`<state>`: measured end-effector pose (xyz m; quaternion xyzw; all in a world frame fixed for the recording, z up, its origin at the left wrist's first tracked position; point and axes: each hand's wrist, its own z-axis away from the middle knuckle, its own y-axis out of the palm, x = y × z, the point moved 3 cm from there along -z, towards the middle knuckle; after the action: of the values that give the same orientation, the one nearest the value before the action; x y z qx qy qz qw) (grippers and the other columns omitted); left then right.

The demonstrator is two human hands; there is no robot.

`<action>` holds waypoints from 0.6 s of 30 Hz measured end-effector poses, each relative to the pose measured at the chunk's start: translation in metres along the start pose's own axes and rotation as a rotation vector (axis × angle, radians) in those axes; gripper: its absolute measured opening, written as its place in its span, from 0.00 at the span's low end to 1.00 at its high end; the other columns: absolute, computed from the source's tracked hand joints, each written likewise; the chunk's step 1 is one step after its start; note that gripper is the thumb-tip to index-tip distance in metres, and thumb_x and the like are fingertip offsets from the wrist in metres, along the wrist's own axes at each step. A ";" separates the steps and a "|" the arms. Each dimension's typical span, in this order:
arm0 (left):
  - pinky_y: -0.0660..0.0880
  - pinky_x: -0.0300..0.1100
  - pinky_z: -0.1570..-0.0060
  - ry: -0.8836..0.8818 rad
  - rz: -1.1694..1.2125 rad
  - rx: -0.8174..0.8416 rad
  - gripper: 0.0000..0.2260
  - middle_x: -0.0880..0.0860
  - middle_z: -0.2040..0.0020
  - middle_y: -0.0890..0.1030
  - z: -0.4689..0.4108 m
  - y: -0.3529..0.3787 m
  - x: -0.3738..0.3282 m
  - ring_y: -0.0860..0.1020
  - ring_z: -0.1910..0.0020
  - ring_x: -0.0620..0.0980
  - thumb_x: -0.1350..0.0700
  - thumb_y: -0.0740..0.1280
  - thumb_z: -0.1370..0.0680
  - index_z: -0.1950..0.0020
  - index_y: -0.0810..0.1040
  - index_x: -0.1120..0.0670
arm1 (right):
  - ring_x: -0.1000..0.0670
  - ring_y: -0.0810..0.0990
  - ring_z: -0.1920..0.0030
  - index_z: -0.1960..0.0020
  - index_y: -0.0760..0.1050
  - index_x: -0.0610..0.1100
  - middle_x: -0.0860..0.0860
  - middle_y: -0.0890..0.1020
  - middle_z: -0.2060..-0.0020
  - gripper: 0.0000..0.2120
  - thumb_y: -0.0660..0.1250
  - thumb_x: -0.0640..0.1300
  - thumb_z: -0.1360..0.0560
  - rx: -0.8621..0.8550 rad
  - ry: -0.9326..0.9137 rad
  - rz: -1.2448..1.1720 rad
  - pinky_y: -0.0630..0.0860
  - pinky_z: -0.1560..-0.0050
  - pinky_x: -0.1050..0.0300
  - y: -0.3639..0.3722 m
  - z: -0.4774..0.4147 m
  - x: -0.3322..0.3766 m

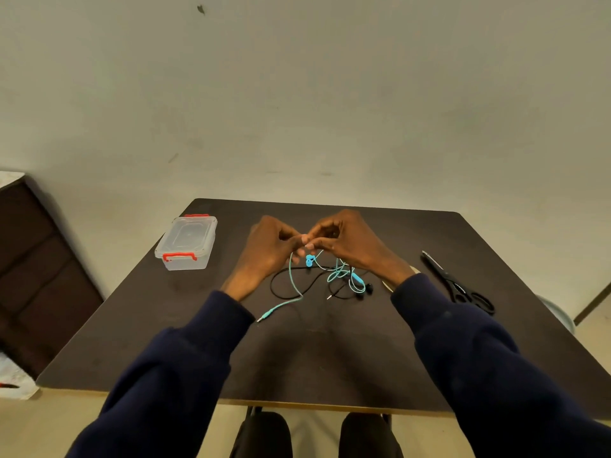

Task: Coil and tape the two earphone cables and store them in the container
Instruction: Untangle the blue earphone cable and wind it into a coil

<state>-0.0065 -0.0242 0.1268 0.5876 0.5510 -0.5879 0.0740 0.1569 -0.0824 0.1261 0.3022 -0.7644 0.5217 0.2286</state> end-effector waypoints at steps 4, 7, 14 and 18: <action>0.75 0.30 0.67 -0.022 0.004 0.032 0.05 0.50 0.67 0.84 -0.008 0.001 0.000 0.82 0.70 0.42 0.56 0.72 0.23 0.59 0.85 0.54 | 0.54 0.86 0.61 0.53 0.85 0.41 0.50 0.87 0.61 0.05 0.76 0.42 0.27 -0.009 0.017 -0.005 0.84 0.53 0.57 -0.002 0.004 -0.009; 0.78 0.34 0.64 -0.104 0.206 -0.027 0.08 0.52 0.65 0.83 -0.010 -0.009 0.007 0.82 0.69 0.42 0.59 0.68 0.20 0.58 0.82 0.54 | 0.52 0.87 0.60 0.53 0.84 0.41 0.49 0.87 0.61 0.04 0.75 0.41 0.26 -0.009 0.044 -0.038 0.83 0.53 0.58 -0.005 0.007 -0.020; 0.80 0.35 0.58 -0.216 0.997 0.032 0.06 0.53 0.60 0.84 -0.005 -0.021 0.021 0.82 0.63 0.46 0.62 0.64 0.20 0.51 0.79 0.62 | 0.58 0.85 0.60 0.53 0.86 0.42 0.52 0.87 0.60 0.04 0.75 0.43 0.25 0.005 0.079 0.037 0.78 0.54 0.66 -0.005 0.004 -0.034; 0.73 0.32 0.66 -0.154 0.454 0.104 0.09 0.53 0.54 0.87 -0.005 -0.015 0.028 0.76 0.68 0.42 0.64 0.66 0.20 0.42 0.81 0.56 | 0.59 0.84 0.61 0.53 0.86 0.41 0.52 0.87 0.61 0.05 0.75 0.43 0.25 -0.019 0.056 0.052 0.76 0.58 0.69 -0.007 0.003 -0.030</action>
<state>-0.0224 0.0010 0.1152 0.6527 0.3665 -0.6270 0.2158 0.1826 -0.0807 0.1096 0.2652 -0.7702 0.5284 0.2391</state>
